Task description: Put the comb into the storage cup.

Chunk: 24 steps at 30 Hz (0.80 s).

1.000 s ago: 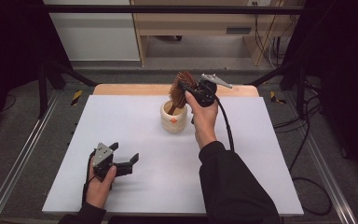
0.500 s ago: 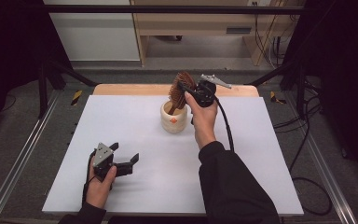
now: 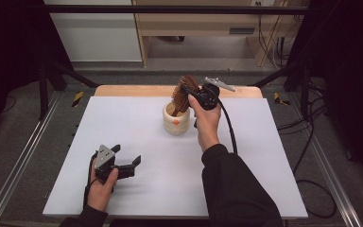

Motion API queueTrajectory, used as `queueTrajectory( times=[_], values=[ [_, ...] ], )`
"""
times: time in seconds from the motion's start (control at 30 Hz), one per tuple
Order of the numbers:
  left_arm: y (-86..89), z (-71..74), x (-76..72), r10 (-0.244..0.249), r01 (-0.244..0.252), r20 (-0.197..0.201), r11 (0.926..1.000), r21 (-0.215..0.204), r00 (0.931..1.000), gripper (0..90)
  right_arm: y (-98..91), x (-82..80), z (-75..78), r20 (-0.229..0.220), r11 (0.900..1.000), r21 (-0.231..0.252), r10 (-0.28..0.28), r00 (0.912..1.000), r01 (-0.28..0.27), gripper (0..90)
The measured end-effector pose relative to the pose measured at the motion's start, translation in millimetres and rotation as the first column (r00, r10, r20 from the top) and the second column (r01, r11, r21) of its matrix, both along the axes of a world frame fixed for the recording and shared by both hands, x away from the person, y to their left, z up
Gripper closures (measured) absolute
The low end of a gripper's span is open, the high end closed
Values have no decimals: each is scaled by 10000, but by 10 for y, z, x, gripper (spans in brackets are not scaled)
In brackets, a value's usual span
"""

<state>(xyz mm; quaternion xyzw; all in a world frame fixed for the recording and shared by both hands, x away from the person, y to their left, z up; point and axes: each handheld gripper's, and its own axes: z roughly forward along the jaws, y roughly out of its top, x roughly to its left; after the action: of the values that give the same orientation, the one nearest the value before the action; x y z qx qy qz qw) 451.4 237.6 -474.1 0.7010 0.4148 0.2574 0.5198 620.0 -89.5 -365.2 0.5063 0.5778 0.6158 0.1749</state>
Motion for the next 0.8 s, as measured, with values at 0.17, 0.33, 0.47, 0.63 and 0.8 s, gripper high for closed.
queueTrajectory(
  times=[0.17,0.33,0.47,0.63,0.8],
  values=[
    [-4,-2,2,-6,6,0,10000,-7,10000,41,-15,5,-7,-55,10000,44,-11,10000,11,503],
    [-2,-1,1,-11,11,-7,10000,-2,10000,40,-31,7,-15,-92,10000,70,-38,10000,39,500],
    [-8,-3,1,-25,25,-9,10000,-2,10000,40,-49,10,-22,-166,9999,146,-51,9998,54,498],
    [-8,-5,2,-24,24,-53,10000,20,10000,40,-76,23,-37,-235,9997,222,-100,9997,105,493],
    [-10,-6,3,-35,36,-56,10000,30,10000,40,-103,33,-44,-355,9996,226,-135,9993,143,485]
  ],
)
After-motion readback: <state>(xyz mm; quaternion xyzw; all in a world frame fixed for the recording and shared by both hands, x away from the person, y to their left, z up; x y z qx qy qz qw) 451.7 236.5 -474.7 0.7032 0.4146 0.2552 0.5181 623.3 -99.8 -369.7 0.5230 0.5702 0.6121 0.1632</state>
